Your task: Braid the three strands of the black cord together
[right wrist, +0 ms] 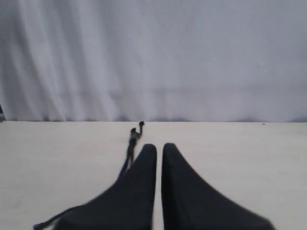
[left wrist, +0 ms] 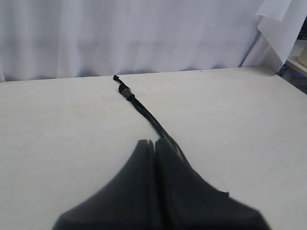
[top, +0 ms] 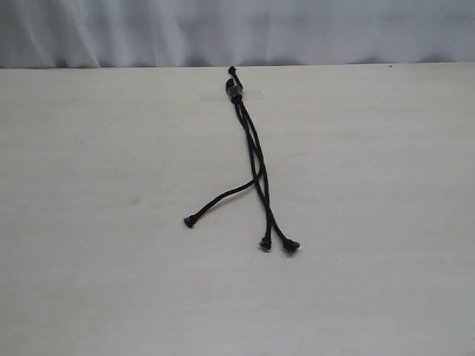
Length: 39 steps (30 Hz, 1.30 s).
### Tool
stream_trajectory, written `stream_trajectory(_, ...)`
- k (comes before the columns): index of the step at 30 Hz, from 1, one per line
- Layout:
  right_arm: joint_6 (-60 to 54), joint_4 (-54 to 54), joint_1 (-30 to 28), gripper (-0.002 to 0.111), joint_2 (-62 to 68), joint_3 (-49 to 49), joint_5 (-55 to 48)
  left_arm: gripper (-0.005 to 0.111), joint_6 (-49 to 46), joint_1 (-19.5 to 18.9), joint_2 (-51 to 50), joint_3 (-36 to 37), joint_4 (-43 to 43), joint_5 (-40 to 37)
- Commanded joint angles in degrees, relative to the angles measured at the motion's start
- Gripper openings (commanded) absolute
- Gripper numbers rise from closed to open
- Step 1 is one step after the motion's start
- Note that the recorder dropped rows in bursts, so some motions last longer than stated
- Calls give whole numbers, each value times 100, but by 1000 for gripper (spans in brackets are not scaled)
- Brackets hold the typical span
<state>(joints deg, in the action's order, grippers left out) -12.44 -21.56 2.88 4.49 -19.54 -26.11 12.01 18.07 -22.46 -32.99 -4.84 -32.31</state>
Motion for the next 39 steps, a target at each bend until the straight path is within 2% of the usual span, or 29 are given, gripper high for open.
stream_trajectory(1, 762, 1078, -215, 4, -397, 347, 53, 0, 33, -20, 31, 18, -21, 62)
stream_trajectory(5, 1244, 1650, -478, 4, -449, 798, 79, 0, 33, -20, 31, 18, -21, 51)
stream_trajectory(12, 1244, 1689, -747, 4, -449, 1954, 460, 0, 33, -20, 31, 18, -21, 51)
stream_trajectory(27, 1244, 1604, -747, 4, -449, 1954, 722, 0, 33, -20, 31, 18, -21, 51)
stream_trajectory(30, 1244, 1604, -747, 4, -449, 1954, 722, 0, -222, -40, 31, 63, 443, -7)
stream_trajectory(31, 1244, 1604, -747, 4, -449, 1954, 722, 0, -282, -260, 121, 169, 484, -48)
stream_trajectory(32, 1244, 1604, -747, 4, -449, 1954, 722, 0, -282, -706, 298, 446, 415, -32)
stream_trajectory(33, 1244, 1604, -747, 4, -449, 1954, 722, 0, -282, -982, 411, 654, 415, 9)
stream_trajectory(34, 1244, 1604, -747, 4, -449, 1954, 722, 0, -282, -1468, 661, 1095, 484, 33)
stream_trajectory(36, 1244, 1604, -747, 4, -449, 1954, 722, 0, -282, -2099, 1140, 1737, 702, 353)
stream_trajectory(39, 1244, 1604, -747, 4, -449, 1954, 722, 0, -270, -2432, 2015, 2560, 1248, 857)
